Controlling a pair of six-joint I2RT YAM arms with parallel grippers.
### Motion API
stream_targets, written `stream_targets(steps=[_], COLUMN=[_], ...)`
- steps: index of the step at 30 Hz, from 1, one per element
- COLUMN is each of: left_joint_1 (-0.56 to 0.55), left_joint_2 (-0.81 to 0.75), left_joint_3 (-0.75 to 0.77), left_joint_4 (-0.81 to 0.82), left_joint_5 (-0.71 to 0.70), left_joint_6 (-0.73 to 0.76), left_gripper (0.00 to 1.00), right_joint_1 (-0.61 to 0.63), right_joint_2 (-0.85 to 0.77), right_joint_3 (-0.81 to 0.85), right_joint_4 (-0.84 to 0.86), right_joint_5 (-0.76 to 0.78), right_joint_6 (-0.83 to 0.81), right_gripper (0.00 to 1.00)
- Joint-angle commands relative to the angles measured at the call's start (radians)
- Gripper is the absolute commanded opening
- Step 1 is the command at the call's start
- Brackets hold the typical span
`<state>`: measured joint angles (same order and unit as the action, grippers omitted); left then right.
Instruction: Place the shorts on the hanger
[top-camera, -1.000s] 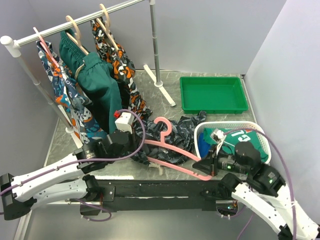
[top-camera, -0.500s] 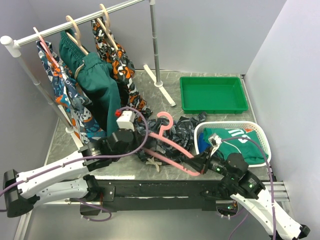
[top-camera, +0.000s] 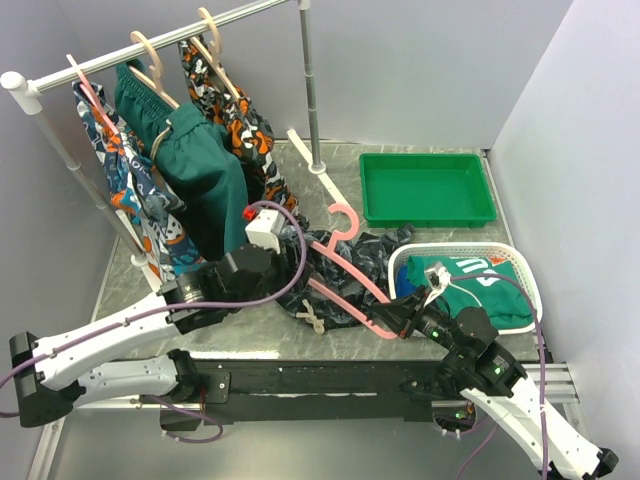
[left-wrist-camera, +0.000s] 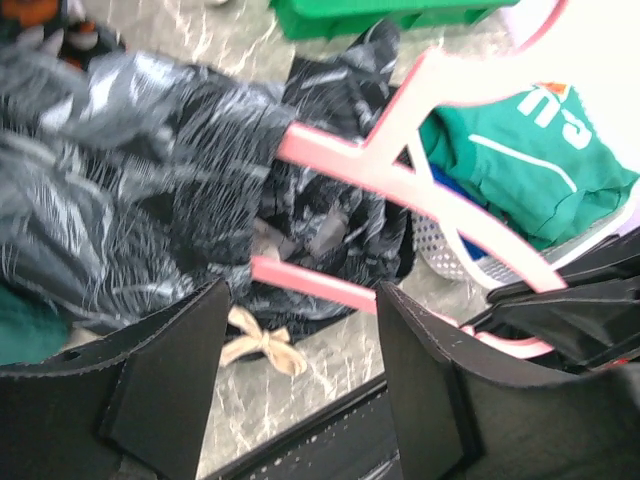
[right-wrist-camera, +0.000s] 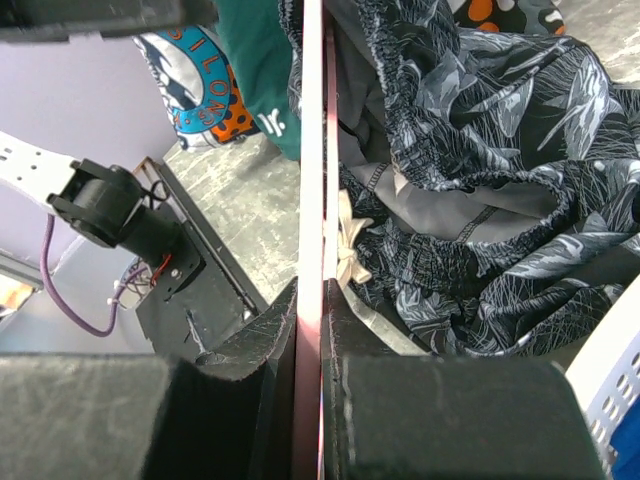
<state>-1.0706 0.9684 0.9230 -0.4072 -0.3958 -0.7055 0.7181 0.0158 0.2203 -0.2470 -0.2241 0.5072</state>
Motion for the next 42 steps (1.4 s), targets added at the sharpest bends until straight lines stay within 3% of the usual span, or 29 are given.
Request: stream_targets(steps=[1, 6, 12, 18, 31, 39, 42], left_joint_1=[-0.003, -0.003, -0.003, -0.003, -0.003, -0.003, -0.003], left_joint_2=[0.015, 0.067, 0.203, 0.271, 0.401, 0.447, 0.448], left_joint_3=[0.068, 0.102, 0.204, 0.247, 0.32, 0.323, 0.307], left_joint_4=[0.077, 0.244, 0.292, 0.357, 0.446, 0.504, 0.521], left_joint_5=[0.018, 0.075, 0.092, 0.135, 0.147, 0.144, 0.138], left_joint_6=[0.109, 0.266, 0.431, 0.456, 0.5, 0.503, 0.508], left_gripper=[0.65, 0.69, 0.73, 0.79, 0.8, 0.7, 0.53], right_joint_1=[-0.002, -0.002, 0.0, 0.0, 0.0, 0.001, 0.0], right_joint_2=[-0.02, 0.012, 0.023, 0.015, 0.045, 0.047, 0.053], right_joint_3=[0.005, 0.007, 0.005, 0.005, 0.007, 0.01, 0.013], right_joint_4=[0.115, 0.12, 0.123, 0.115, 0.124, 0.124, 0.123], right_joint_5=[0.016, 0.009, -0.001, -0.006, -0.006, 0.005, 0.008], right_joint_6=[-0.013, -0.013, -0.012, -0.009, -0.015, -0.018, -0.018], right_gripper=[0.0, 0.0, 0.0, 0.0, 0.0, 0.0, 0.0])
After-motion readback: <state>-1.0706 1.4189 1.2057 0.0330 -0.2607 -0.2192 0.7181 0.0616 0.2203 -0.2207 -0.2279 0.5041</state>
